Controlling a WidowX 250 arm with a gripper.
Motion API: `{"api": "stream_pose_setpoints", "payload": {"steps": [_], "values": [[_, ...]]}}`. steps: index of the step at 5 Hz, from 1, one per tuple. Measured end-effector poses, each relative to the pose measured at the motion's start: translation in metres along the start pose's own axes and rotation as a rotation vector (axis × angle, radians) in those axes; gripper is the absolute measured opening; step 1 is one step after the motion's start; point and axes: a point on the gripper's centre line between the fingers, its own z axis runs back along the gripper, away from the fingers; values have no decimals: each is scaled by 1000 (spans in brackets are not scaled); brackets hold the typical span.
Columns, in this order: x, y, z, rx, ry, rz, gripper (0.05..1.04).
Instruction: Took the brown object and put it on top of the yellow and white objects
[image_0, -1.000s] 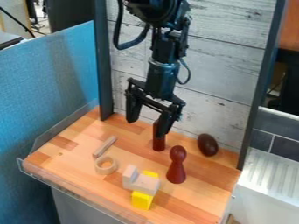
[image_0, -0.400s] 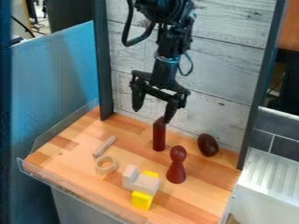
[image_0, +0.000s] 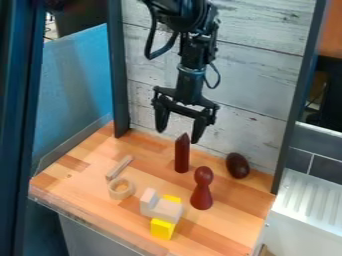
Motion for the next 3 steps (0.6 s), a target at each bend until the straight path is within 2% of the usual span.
{"api": "stream_pose_setpoints", "payload": {"steps": [1,3], "values": [[-9,-20,-7,5,32,-54,1001],[-23,-35,-27,54,44,-79,1000]]}}
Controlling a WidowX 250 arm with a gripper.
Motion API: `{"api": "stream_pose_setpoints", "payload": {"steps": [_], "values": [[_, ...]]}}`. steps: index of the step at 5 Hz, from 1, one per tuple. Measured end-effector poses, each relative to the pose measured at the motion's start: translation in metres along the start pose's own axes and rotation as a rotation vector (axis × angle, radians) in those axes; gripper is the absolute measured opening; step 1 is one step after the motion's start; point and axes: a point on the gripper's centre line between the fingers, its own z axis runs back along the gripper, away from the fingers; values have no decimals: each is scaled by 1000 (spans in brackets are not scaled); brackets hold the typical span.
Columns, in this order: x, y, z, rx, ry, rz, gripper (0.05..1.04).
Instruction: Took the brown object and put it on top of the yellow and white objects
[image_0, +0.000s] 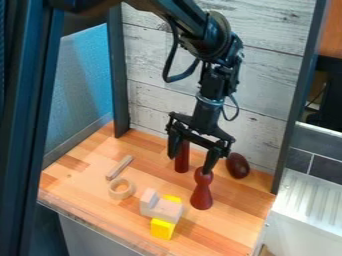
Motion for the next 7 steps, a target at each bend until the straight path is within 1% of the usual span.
{"api": "stream_pose_setpoints", "payload": {"steps": [1,2,3,4,6,7], "values": [[1,-1,-3,12,5,17,1000],[4,-3,-8,5,27,19,1000],[12,-6,-15,-6,68,15,1001],[19,-7,-15,-4,60,19,1001],[27,-15,-28,-25,138,36,1000],[24,-17,-31,-30,169,43,971]]}}
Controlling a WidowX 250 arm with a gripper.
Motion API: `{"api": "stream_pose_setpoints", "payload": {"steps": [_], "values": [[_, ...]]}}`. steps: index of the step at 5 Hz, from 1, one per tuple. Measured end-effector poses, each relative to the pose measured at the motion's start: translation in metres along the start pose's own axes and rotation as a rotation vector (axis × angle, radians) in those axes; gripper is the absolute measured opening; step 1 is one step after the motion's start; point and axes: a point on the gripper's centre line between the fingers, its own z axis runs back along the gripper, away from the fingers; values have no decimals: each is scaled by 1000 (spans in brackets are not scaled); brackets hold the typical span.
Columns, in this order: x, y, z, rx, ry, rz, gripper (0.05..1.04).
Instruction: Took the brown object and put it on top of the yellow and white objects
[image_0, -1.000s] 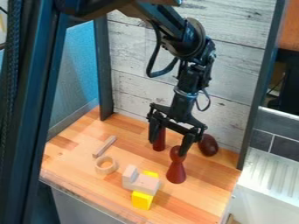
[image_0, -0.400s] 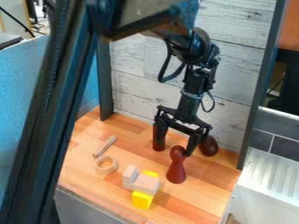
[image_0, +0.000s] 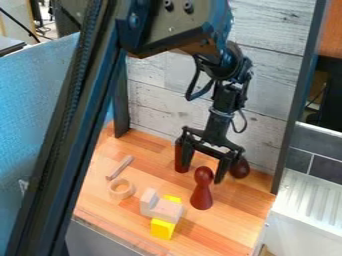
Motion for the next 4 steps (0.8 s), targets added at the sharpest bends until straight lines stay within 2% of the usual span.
{"api": "stream_pose_setpoints", "payload": {"steps": [1,2,3,4], "values": [[-2,-1,-5,4,38,24,826],[-10,-5,-12,7,64,11,583],[-20,-9,-7,-26,69,-5,579],[-29,-7,16,-61,18,-12,579]]}}
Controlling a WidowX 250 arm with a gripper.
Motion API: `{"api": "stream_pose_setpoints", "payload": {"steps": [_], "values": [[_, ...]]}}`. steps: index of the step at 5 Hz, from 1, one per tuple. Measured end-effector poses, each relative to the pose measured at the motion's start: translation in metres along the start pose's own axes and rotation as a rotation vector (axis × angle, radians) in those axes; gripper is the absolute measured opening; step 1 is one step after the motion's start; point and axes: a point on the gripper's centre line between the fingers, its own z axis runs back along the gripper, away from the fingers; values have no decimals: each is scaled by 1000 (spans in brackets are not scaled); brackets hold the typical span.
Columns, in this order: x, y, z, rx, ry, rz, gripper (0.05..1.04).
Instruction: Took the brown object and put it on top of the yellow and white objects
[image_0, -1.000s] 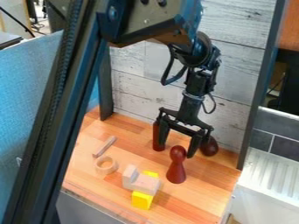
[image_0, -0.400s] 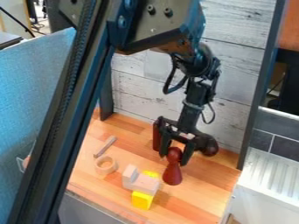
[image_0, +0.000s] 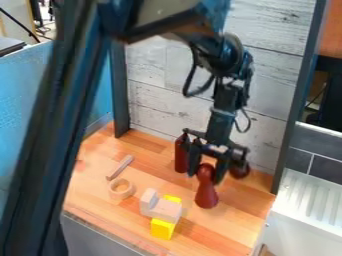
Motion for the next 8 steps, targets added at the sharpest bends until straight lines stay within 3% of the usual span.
{"api": "stream_pose_setpoints", "payload": {"steps": [2,4,6,8], "values": [[-21,6,36,-46,-79,-19,579],[-44,27,49,-33,-76,-17,579],[-54,48,32,0,-33,5,579],[-61,44,16,37,-4,24,579]]}}
